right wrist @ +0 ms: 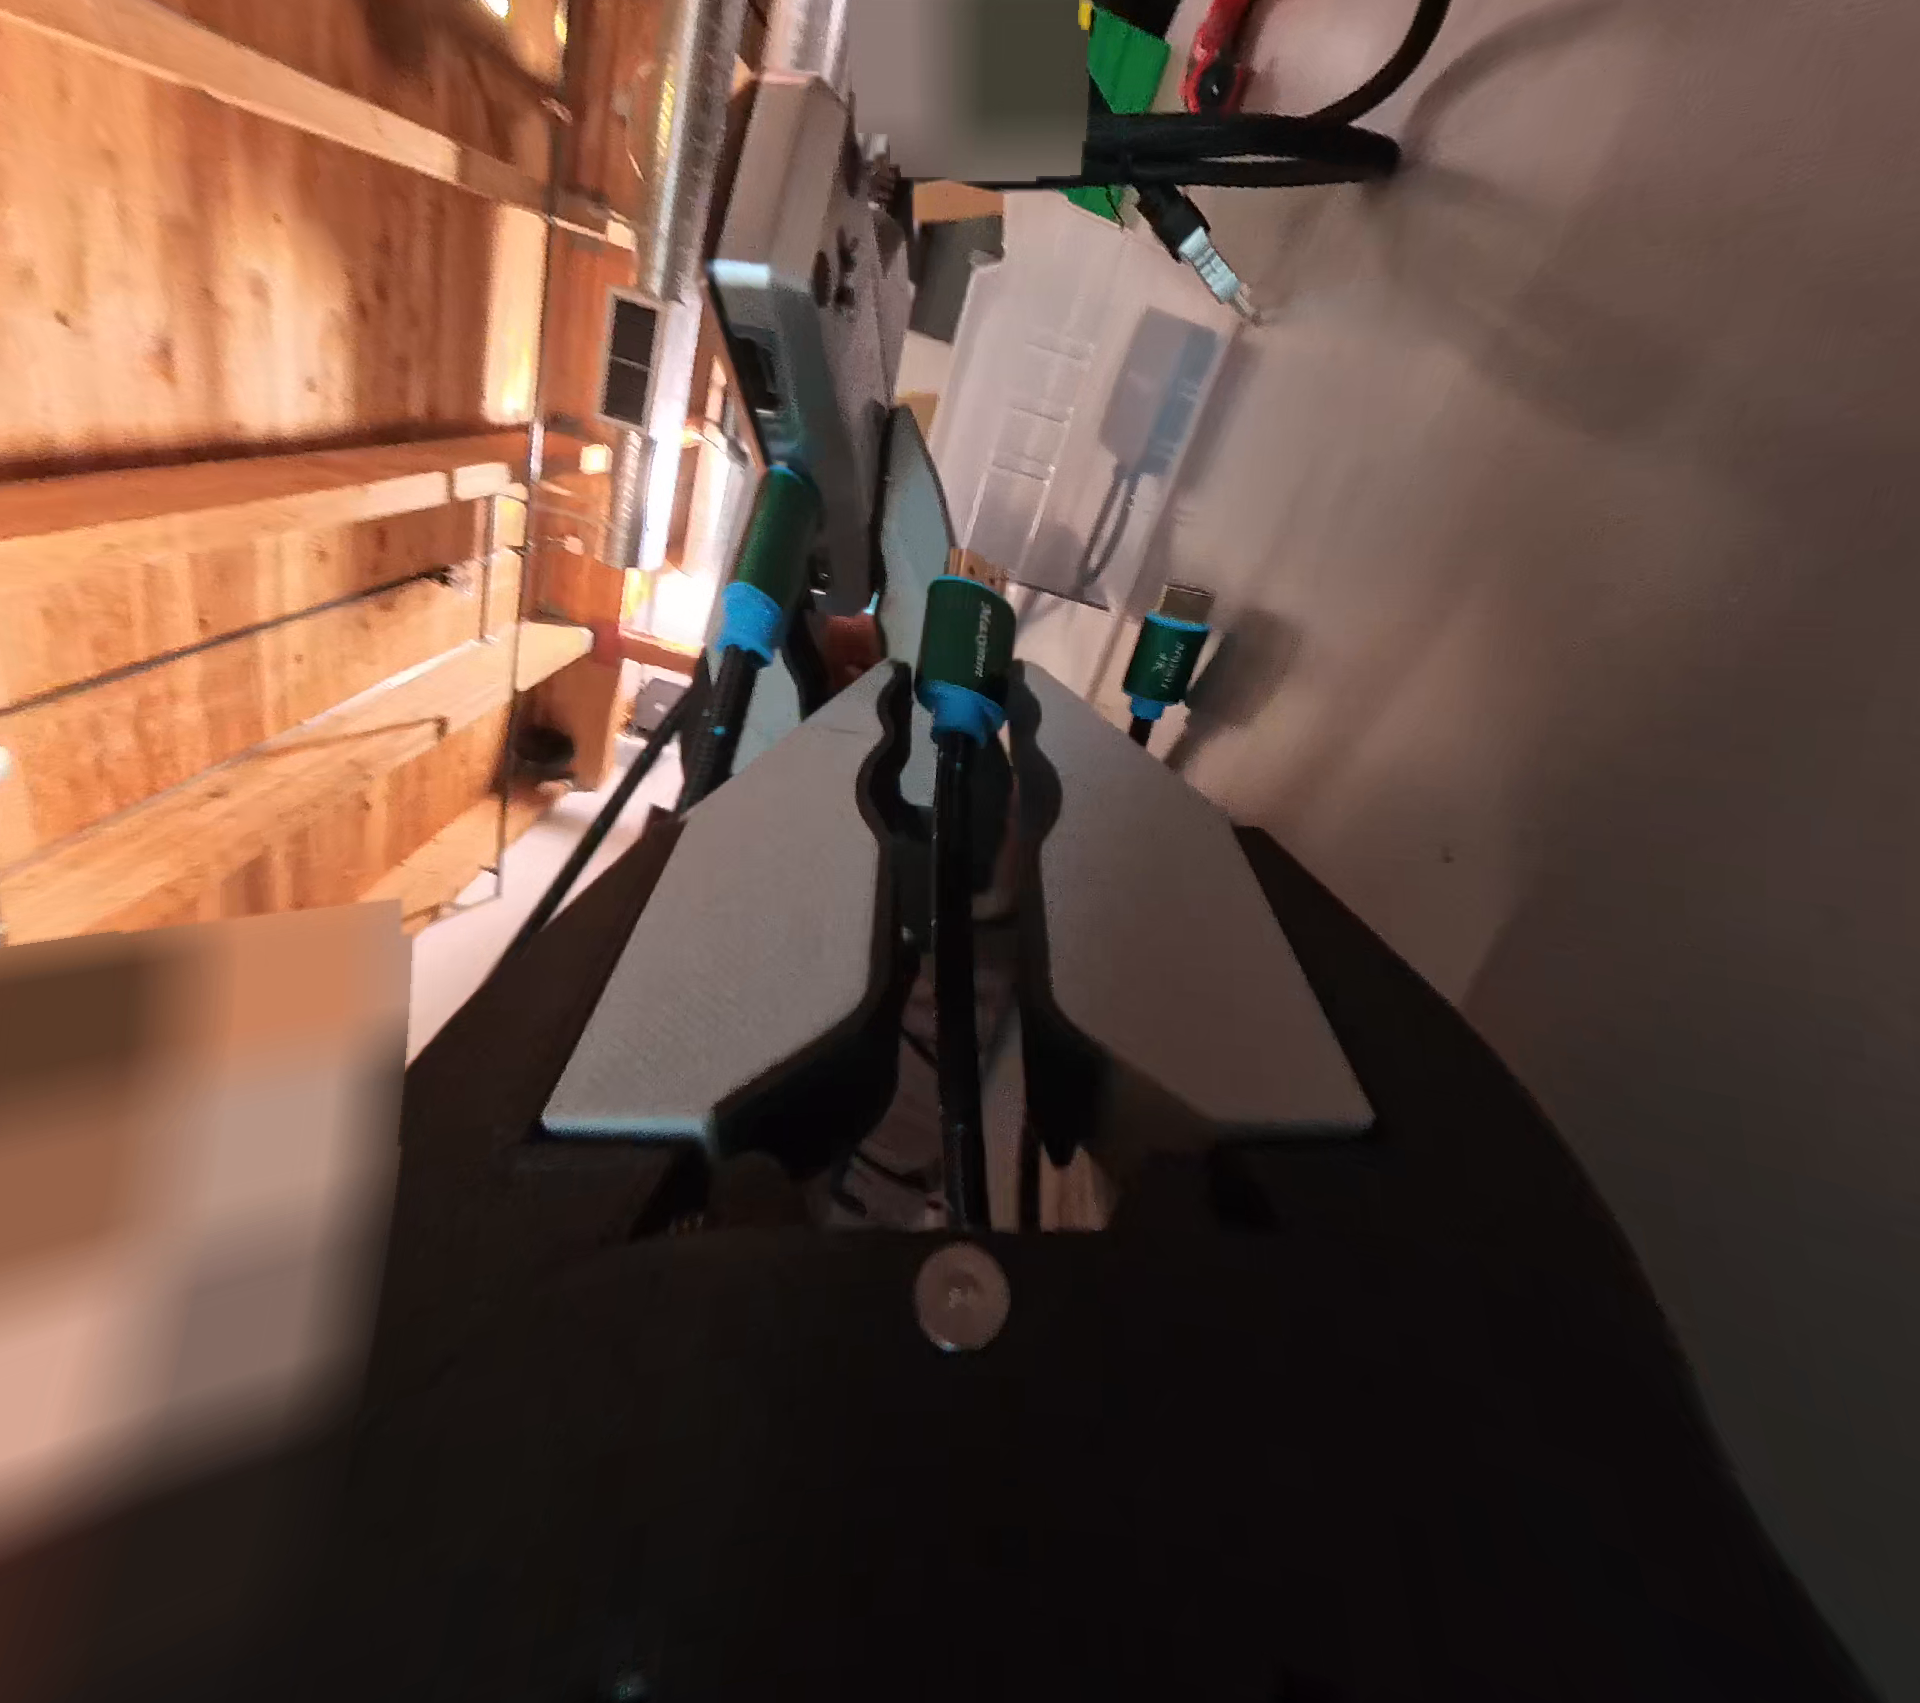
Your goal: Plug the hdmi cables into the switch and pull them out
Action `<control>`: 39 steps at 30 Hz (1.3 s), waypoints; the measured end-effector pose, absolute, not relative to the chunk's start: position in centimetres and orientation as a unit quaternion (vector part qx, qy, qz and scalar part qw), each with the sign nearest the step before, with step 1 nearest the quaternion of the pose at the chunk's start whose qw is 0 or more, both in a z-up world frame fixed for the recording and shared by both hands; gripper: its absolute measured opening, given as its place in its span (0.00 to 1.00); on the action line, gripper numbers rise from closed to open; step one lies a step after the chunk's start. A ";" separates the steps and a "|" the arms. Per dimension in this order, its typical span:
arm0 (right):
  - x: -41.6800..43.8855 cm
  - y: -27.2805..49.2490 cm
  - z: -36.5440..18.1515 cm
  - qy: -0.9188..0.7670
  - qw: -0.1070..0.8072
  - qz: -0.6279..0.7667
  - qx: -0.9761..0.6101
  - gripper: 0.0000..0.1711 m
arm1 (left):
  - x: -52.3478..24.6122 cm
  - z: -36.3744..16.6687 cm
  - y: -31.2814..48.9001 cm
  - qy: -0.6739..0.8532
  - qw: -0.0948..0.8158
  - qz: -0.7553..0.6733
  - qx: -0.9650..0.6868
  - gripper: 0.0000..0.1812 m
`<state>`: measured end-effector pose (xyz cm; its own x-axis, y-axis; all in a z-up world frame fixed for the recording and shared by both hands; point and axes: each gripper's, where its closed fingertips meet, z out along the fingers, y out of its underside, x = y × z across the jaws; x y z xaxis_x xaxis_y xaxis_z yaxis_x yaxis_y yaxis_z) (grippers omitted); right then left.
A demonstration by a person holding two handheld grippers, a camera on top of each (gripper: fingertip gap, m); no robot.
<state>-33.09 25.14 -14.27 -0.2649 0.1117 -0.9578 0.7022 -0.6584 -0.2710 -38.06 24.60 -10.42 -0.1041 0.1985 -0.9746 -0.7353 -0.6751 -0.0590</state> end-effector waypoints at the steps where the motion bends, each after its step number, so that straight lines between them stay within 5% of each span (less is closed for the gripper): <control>1: -33.1 25.2 -14.6 0.374 0.200 -0.702 0.573 0.08 | -38.1 -10.3 24.5 0.227 0.334 0.705 -0.583 0.10; 7: -33.8 28.0 -16.1 0.495 0.045 -0.615 0.613 0.07 | -38.2 -9.9 23.7 0.201 0.364 0.690 -0.593 0.10; 12: -33.6 31.8 -15.6 0.550 -0.099 -0.537 0.632 0.19 | -38.7 -9.4 22.9 0.172 0.383 0.679 -0.603 0.10; 20: -32.0 27.0 -16.0 0.680 -0.146 -0.475 0.538 0.25 | -40.3 -8.9 21.6 0.122 0.407 0.660 -0.619 0.10; 25: -32.3 26.6 -15.5 0.711 -0.228 -0.449 0.490 0.03 | -41.0 -8.6 20.9 0.092 0.430 0.642 -0.628 0.10; 27: -32.8 26.9 -14.9 0.711 -0.263 -0.463 0.459 0.01 | -40.7 -8.6 21.0 0.096 0.441 0.633 -0.629 0.10; 29: -33.5 27.5 -14.6 0.717 -0.301 -0.459 0.431 0.11 | -40.5 -8.8 21.2 0.103 0.450 0.623 -0.632 0.10; 35: -33.8 27.3 -18.1 0.795 -0.315 -0.337 0.394 0.09 | -40.4 -8.9 21.4 0.110 0.459 0.610 -0.637 0.10; 39: -33.1 25.9 -19.6 0.828 -0.314 -0.284 0.367 0.20 | -40.5 -9.3 21.7 0.116 0.451 0.610 -0.641 0.10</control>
